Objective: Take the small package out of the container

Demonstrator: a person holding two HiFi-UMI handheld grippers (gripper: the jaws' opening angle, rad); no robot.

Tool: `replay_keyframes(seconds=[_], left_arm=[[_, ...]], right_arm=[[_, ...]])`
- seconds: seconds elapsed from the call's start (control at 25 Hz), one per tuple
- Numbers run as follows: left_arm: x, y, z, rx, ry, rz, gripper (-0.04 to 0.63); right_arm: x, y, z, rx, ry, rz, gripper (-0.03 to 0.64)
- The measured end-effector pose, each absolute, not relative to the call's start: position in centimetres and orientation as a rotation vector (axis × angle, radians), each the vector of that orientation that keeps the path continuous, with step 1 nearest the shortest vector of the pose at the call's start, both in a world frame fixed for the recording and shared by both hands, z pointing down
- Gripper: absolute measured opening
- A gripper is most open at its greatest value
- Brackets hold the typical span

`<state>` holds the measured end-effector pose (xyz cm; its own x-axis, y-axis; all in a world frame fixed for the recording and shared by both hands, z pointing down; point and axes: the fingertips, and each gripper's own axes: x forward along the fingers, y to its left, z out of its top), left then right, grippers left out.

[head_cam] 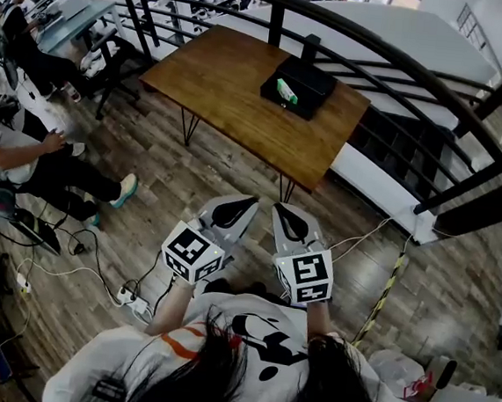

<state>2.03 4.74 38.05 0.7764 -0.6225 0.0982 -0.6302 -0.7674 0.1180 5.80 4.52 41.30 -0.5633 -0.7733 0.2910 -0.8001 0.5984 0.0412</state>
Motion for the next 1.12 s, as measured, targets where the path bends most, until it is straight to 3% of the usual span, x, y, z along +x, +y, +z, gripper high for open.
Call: replay_keyframes(seconds=[0.6, 1.12], left_arm=[[5.5, 4.8, 39.4, 2.818, -1.056, 0.134, 0.000], [4.2, 2.5, 39.9, 2.801, -1.091, 0.169, 0.000]], right_arm=[[10.3, 5.0, 43.1, 1.257, -2.560, 0.175, 0.021], [9.0, 2.3, 43.9, 1.218, -2.579, 0.200, 0.021]])
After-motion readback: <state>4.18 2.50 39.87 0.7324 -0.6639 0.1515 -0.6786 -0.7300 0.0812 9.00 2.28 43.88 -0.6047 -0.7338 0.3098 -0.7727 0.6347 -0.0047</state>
